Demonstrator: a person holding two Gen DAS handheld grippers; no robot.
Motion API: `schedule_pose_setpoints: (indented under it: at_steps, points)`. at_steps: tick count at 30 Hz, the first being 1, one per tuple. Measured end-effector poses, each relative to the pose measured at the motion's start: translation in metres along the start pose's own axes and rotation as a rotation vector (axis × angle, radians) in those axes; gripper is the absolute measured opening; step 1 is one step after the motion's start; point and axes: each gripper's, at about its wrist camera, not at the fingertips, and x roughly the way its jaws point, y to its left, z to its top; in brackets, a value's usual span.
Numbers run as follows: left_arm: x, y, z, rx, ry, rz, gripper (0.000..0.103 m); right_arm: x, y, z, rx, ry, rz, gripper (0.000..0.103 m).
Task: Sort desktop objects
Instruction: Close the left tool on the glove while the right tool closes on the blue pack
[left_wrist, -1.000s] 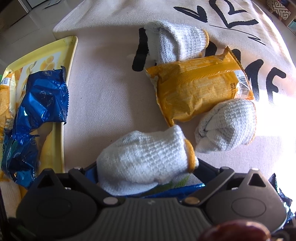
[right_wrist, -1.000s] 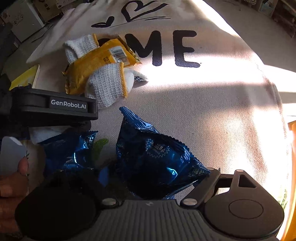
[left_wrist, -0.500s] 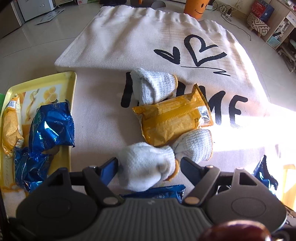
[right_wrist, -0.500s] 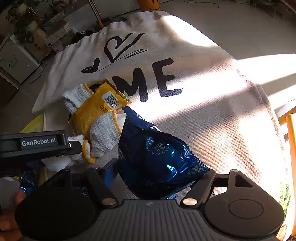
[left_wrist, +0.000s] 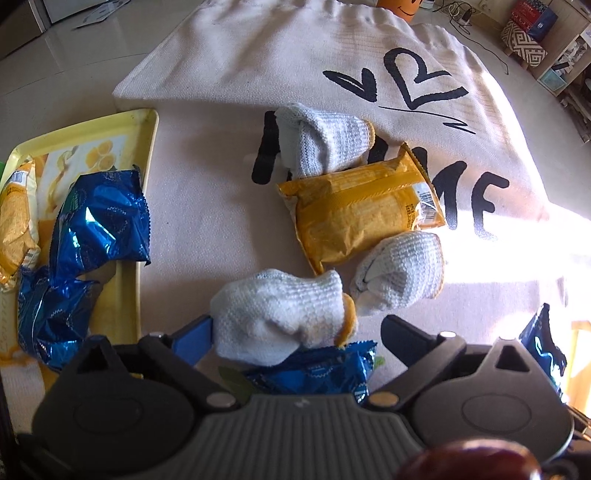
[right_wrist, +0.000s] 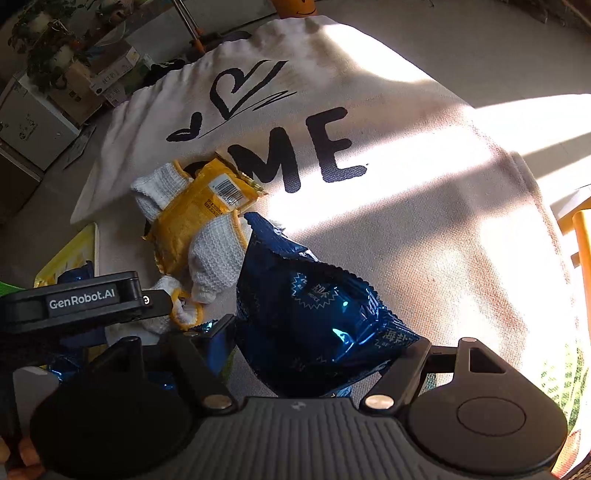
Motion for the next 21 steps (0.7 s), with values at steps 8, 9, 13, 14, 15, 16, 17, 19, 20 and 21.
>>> schedule_pose_setpoints:
  at_steps: [8, 9, 13, 14, 15, 16, 17, 19, 20, 21]
  points:
    - [0.032, -0.003, 0.002, 0.017, 0.037, 0.079, 0.102, 0.016, -0.002, 0.0, 0.015, 0.039, 0.012, 0.073]
    - [0.036, -0.002, 0.003, 0.014, 0.047, 0.087, 0.102, 0.017, -0.002, 0.0, 0.015, 0.041, 0.015, 0.073]
    - [0.049, -0.006, 0.002, 0.033, 0.064, 0.124, 0.103, 0.022, -0.002, 0.0, 0.017, 0.054, 0.019, 0.073]
    - [0.049, -0.008, 0.002, 0.048, 0.052, 0.126, 0.102, 0.023, -0.003, 0.0, 0.02, 0.058, 0.022, 0.073]
    - [0.049, -0.009, 0.001, 0.052, 0.047, 0.128, 0.102, 0.023, -0.003, 0.001, 0.022, 0.06, 0.024, 0.073]
    - [0.049, -0.009, 0.001, 0.051, 0.049, 0.124, 0.102, 0.024, -0.003, 0.001, 0.022, 0.06, 0.023, 0.073]
    - [0.049, -0.008, 0.001, 0.044, 0.05, 0.121, 0.103, 0.024, -0.003, 0.001, 0.023, 0.061, 0.024, 0.073]
    - [0.049, -0.007, 0.0, 0.048, 0.05, 0.121, 0.103, 0.024, -0.003, 0.001, 0.025, 0.063, 0.028, 0.073]
    - [0.049, -0.007, 0.0, 0.048, 0.05, 0.121, 0.103, 0.024, -0.003, 0.001, 0.024, 0.064, 0.029, 0.073]
    - [0.049, -0.007, -0.001, 0.048, 0.049, 0.121, 0.103, 0.025, -0.003, 0.001, 0.021, 0.064, 0.029, 0.073]
